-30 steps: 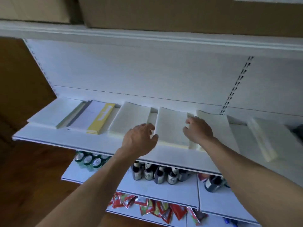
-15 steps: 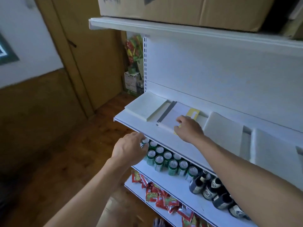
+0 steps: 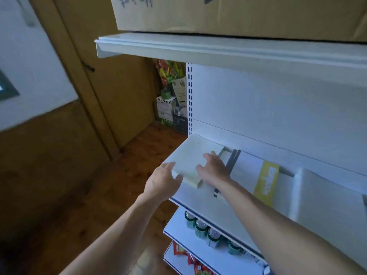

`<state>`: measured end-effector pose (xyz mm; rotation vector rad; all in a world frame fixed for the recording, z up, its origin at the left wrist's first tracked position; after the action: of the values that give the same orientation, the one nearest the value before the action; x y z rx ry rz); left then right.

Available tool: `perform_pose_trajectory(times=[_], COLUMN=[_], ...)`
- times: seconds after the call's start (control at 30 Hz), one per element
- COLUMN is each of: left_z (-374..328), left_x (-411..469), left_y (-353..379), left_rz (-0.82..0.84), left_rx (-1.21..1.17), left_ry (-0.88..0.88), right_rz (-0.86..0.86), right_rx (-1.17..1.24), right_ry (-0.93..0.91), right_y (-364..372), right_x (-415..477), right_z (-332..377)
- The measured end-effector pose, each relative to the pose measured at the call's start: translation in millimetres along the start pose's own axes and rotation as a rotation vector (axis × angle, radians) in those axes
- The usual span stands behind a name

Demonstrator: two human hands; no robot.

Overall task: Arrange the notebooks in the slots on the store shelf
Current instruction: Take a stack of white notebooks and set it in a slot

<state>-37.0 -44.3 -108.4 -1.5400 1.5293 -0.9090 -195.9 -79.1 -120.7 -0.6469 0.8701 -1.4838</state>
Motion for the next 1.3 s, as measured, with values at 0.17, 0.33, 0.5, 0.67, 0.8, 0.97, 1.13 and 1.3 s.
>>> perform_pose_trajectory(times=[0.17,0.33,0.5,0.67,0.8,0.97,1.13,1.3], left_z=[21.0,40.2,47.9,43.5,42.6,38.2,33.7,36.0], left_x=[49.6,71.9,69.7,76.9,91.7,103.8,114.6,112.7], left_y=[2.1,6.8,6.9,1.3,5.8,9.8,10.7,7.4], left_rz=[0.064,0.178,0.131,0.106,0.257,0.443,0.522,0.497], left_rx=[-0.081,-0.302,-0.478,-0.671,-0.917,-0.921,-0.852,-0.923], left_ry=[-0.137,-0.164,-0.105,-0.026,-0.21,-0.188,-0.281,-0.239], right_rz=[0.02,-0.026,0.001,0.009,0.031,0.053,0.064,0.0], right_rx=[-0.132,-0.14,-0.132,-0.186,-0.173,-0.199,-0.188,0.015], right_ry=[0.036,0.053,0.104,0.127,0.14,0.147,0.151,0.116], right_y=[38.7,59.3,64.2,65.5,63.4,62.6,61.7,58.1], right_x=[2.4,-11.4,-12.0,-14.2,-13.6,-15.3,-16.1,-14.9], right_z=[8.6,15.3,19.0,19.2,21.2,24.4,25.9,23.6])
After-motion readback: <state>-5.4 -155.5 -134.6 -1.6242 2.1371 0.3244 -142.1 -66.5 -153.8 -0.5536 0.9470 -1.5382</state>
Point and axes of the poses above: each hand's wrist, its own x-axis towards the middle knuckle, its own y-axis out of the palm, z = x × y, the point moved 4 cm from there along x, towards the middle knuckle, and after that the axes turned 3 degrees about -z, right-handed, at the moved point
